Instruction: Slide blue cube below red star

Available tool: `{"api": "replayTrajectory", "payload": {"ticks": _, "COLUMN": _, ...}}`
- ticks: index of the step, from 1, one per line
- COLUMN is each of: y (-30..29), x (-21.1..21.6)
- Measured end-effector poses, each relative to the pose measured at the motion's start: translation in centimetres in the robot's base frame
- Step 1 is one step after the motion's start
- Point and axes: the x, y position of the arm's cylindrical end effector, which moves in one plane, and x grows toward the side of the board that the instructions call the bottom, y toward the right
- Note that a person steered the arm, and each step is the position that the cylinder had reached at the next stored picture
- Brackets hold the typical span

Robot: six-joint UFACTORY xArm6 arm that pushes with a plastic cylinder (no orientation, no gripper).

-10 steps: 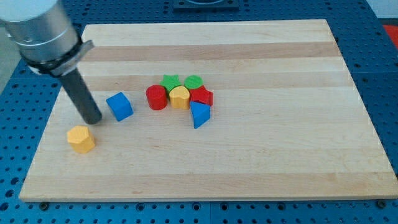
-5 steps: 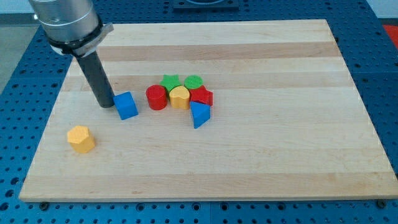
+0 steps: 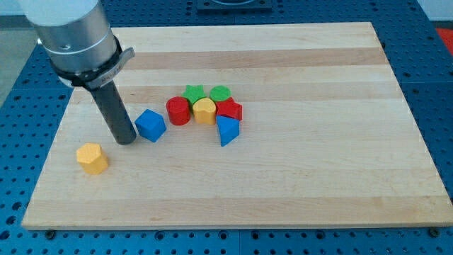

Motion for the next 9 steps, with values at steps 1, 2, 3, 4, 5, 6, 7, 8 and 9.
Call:
{"api": "replayTrajectory", "payload": {"ticks": 1, "y": 1.9, "x": 0.9}}
{"api": "replayTrajectory", "payload": {"ticks": 2, "y": 2.2, "x": 0.9}}
{"api": "replayTrajectory", "payload": {"ticks": 3, "y": 1.0, "x": 0.3}}
{"api": "replayTrajectory", "payload": {"ticks": 4, "y": -1.0, "x": -0.8}}
{"api": "replayTrajectory", "payload": {"ticks": 5, "y": -2.4, "x": -2.2}}
{"api": "replayTrajectory", "payload": {"ticks": 6, "y": -2.4, "x": -3.5}}
{"api": "replayTrajectory", "payload": {"ticks": 7, "y": -2.3, "x": -3.5}}
{"api": "replayTrajectory", "payload": {"ticks": 8, "y": -0.3, "x": -3.1}}
{"api": "replayTrajectory", "payload": {"ticks": 9, "y": 2.7, "x": -2.8}}
